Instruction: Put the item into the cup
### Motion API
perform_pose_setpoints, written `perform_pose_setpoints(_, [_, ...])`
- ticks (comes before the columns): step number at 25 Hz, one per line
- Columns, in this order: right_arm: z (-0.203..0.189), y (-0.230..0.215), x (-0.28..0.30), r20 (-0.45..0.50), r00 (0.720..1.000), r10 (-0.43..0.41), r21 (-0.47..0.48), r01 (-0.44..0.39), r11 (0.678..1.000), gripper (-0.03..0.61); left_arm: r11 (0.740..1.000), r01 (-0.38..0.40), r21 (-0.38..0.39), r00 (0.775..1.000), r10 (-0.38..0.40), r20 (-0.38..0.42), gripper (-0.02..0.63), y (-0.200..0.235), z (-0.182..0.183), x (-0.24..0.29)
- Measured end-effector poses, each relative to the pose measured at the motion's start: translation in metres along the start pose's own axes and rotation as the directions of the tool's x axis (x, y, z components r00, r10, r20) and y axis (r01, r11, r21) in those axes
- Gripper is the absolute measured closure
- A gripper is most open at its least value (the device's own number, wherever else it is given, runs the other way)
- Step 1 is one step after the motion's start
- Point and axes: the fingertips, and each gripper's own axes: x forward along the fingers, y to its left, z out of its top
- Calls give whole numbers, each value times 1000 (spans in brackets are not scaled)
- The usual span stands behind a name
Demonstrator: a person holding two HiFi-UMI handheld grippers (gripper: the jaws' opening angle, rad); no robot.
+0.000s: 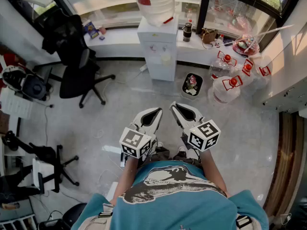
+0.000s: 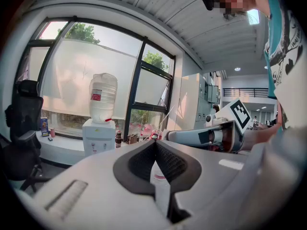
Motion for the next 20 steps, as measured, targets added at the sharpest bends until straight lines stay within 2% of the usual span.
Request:
perform_pose_setpoints(11, [-3,10,18,7,1000,-5,12,5,1000,545,1000,-6,-6,1000,6,-1,601,19,-4,-8])
perform_pose_setpoints(20, [-9,23,39,-10,1000,-13,21,13,1000,545,1000,19,-1,1000,-19,4,601,38,-4,-19])
